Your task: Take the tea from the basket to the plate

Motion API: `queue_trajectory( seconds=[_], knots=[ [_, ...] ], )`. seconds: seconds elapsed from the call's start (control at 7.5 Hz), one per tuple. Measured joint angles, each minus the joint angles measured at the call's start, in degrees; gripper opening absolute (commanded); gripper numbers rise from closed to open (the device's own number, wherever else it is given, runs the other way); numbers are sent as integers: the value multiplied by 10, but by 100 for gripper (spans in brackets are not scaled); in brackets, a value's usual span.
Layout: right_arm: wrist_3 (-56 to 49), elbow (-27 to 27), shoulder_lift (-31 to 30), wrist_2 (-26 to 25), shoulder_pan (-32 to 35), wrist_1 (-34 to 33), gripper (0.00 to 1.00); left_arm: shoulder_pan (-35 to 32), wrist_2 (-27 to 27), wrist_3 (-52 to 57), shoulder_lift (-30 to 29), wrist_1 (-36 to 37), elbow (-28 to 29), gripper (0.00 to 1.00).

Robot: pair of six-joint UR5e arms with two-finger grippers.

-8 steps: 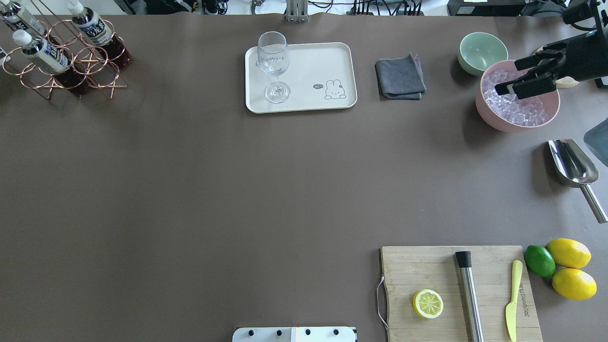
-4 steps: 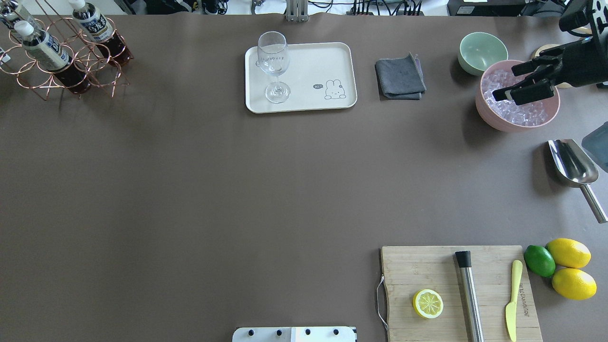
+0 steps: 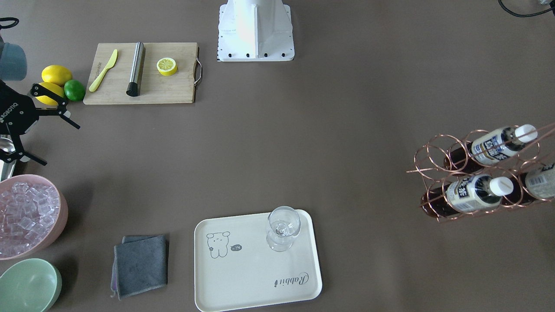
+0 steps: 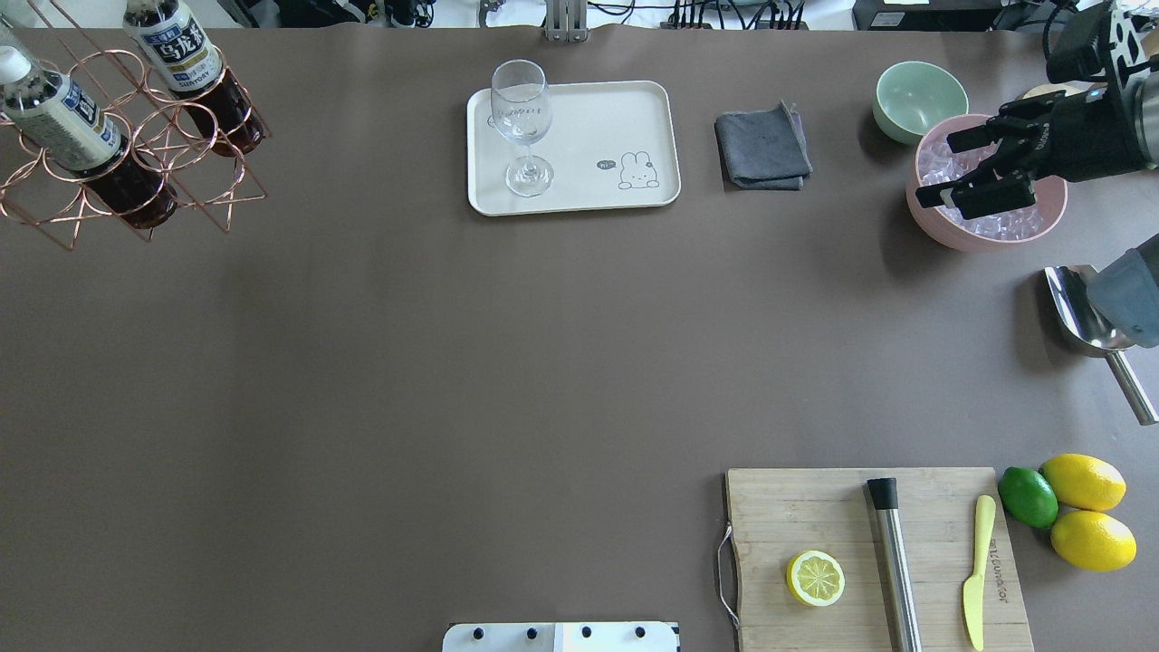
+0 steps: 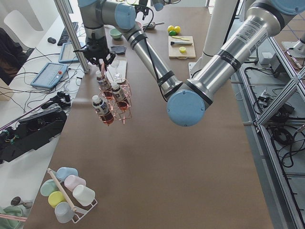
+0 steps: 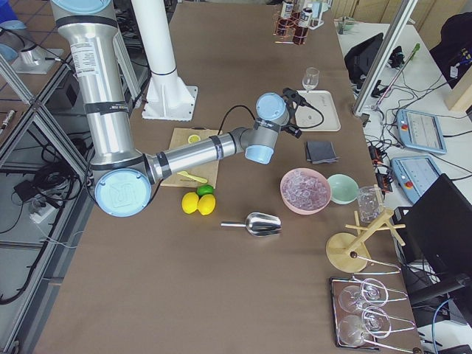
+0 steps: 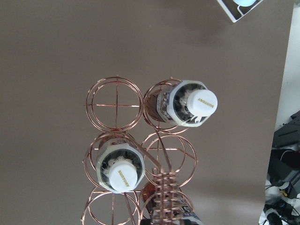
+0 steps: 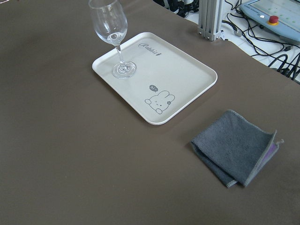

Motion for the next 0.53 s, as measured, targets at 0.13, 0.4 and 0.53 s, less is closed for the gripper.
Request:
queue_trajectory(
  seconds=[0.13, 0.4, 0.53],
  knots=[
    [0, 0, -1, -4, -8, 21, 100, 8, -10, -43, -6, 54, -76, 0],
    [0, 4, 1, -12, -20, 35, 100, 78, -43, -162, -33, 108, -193, 0],
    [-1, 3, 0, -16, -18, 36, 100, 115, -47, -229, -48, 115, -245, 0]
  ],
)
